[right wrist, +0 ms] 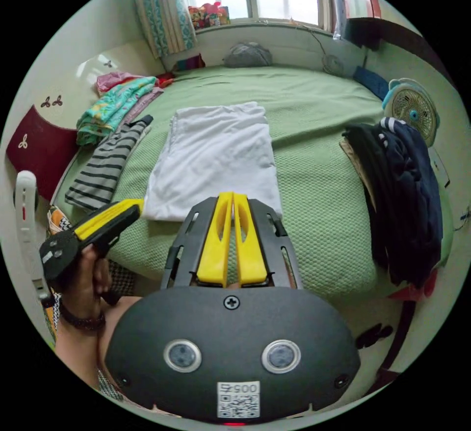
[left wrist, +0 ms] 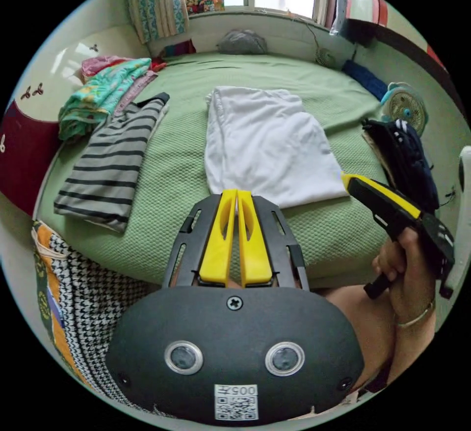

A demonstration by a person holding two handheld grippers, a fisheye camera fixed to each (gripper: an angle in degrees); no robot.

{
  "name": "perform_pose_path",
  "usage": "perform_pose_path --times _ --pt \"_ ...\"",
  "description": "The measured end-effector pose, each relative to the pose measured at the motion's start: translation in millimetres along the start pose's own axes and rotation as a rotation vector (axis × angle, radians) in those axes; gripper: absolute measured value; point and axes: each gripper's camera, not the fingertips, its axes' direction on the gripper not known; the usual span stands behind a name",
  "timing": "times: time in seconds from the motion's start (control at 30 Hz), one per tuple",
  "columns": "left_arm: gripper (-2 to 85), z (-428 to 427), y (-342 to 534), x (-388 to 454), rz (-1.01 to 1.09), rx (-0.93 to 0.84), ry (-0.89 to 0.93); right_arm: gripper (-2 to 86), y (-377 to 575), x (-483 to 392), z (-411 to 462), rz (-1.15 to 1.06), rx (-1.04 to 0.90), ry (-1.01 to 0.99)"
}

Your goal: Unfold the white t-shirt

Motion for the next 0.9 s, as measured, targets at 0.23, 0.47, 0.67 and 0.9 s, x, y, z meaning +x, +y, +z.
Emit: perform_pose_path --times 0.23,0.47,0.67,0.9 --pt "-0.2 3 21 -23 -0.17 -0.036 0.045 -1.2 11 -25 10 -0.125 -0.059 -0.01" --pt "-0.3 5 35 -12 -0.121 -0.042 0.052 -1.2 15 -22 22 -0.014 -0.101 0.014" --pt "-0.3 6 43 5 -0.033 -0.039 0.034 -1.2 20 -46 32 -0.128 -0.115 0.107" --pt "-0.3 11 51 2 -0.055 -0.05 0.071 -1.2 25 -60 42 -0.161 -0.13 0.093"
